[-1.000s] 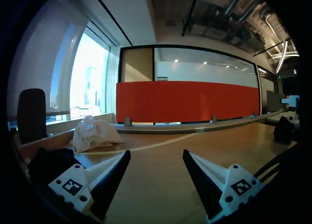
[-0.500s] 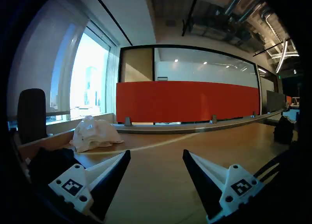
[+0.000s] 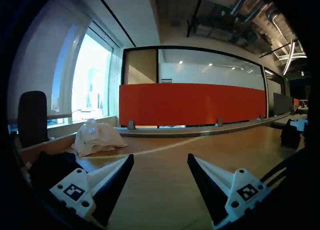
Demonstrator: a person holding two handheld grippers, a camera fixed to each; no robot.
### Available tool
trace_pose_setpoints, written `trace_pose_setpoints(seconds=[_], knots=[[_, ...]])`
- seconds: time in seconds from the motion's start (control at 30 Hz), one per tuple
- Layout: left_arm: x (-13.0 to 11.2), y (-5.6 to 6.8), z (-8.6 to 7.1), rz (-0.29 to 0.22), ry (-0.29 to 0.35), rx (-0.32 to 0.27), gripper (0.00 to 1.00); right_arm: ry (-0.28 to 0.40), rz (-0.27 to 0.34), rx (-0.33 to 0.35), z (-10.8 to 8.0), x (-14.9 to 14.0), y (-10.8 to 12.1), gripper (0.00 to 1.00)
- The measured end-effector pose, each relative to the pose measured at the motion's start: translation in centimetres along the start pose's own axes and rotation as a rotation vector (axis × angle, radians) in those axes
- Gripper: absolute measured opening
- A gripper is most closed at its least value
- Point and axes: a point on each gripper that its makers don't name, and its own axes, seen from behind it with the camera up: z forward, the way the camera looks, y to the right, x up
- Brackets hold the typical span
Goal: Fold towel
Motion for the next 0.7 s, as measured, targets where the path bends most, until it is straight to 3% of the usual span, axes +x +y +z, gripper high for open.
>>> trace_pose_setpoints(seconds=[0.7], knots=[[0.0,0.0,0.0,0.0,0.0,0.0,1.0,0.009,-0.055,0.025,-0.2,-0.4,-1.9,0.99]])
